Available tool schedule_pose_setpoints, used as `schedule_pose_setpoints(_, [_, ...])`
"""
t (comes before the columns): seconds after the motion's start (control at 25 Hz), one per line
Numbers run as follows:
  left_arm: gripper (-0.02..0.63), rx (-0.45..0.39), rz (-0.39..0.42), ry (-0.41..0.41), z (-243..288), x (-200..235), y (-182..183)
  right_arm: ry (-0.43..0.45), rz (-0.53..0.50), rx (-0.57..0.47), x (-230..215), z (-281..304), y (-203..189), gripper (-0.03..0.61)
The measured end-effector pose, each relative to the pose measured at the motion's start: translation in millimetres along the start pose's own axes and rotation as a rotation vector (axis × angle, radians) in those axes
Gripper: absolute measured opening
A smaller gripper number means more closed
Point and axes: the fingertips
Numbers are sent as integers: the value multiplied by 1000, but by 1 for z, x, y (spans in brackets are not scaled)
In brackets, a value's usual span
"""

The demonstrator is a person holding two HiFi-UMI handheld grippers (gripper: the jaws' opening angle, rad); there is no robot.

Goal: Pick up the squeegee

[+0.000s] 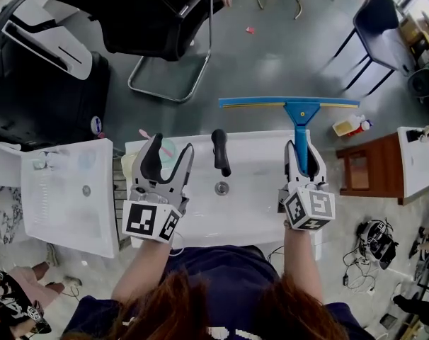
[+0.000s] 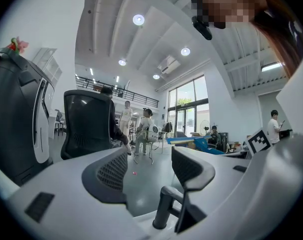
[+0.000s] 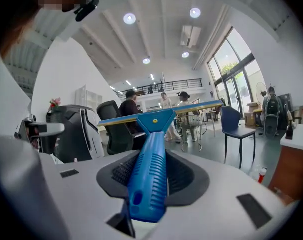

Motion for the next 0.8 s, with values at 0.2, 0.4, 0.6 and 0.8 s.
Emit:
schedule_pose_setpoints(0.2, [267,-10,5,22,-6,2,7,46,-42,-120,21,-21,35,158])
schedule_pose_setpoints(0.4, [267,-20,4,41,-11,5,11,76,-69,-198,38,-39,56,158])
schedule_pose_setpoints(0.6, [268,-26,-3,49,-12,5,15,109,-23,-229,48,-45,69,158])
schedule_pose_setpoints(0.8, [267,-37,-4,50,-14,4,20,116,-25,-250,53,-48,78,158])
Point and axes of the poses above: the fingertips, and each gripper's own axes: z forward along the fingers, x to its left, y out of its top, and after that the axes turned 14 degrees about z, right-handed
